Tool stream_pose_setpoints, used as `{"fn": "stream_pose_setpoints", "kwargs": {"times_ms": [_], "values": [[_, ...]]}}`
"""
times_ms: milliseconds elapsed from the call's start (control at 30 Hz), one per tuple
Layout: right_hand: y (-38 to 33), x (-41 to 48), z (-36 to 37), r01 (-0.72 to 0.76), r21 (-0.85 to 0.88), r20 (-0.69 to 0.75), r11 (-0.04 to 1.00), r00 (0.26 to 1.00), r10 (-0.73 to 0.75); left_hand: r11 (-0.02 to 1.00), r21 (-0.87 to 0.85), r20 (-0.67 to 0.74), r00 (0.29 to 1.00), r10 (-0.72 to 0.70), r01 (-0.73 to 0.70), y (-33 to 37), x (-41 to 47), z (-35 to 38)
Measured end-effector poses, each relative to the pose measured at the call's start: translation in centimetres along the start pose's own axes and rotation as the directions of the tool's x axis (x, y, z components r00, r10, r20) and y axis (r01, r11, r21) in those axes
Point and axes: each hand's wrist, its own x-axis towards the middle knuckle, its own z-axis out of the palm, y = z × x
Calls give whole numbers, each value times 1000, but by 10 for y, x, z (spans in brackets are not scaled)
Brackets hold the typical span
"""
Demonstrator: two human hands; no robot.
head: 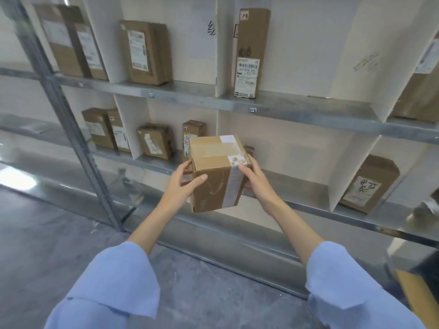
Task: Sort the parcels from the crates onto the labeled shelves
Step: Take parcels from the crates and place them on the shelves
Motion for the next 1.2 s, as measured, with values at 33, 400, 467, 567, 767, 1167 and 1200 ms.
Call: {"fn": "stream_pose_setpoints", "kwargs": {"times_ms": [33, 400, 467, 567, 767, 1167, 1200], "values": [[-1, 0, 11, 1, -4, 21, 1000, 1000, -1, 1000, -5, -14, 1000, -1, 0, -3, -4, -14], [-7, 2, 104, 106, -258, 290, 960, 957, -27, 999, 42, -180, 984, 10, -2, -25, -34, -114], [-9, 3, 112, 123, -253, 291, 960, 956, -46, 998, 58, -211, 977, 36, -24, -24, -40, -122], [-10, 2, 123, 134, -221, 289, 966, 955, -66, 998, 43, -237, 970, 54, -45, -28, -46, -133], [-8, 2, 136, 163, -197, 325, 967, 941, -92, 999, 15, -220, 974, 50, -48, -34, -53, -151], [-8, 2, 143, 226, -247, 364, 942, 923, -126, 995, -39, -220, 972, 82, -92, -26, -60, -152], [-7, 3, 142, 222, -241, 364, 945, 923, -124, 994, -50, -224, 971, 82, -96, -25, -61, -151]]}}
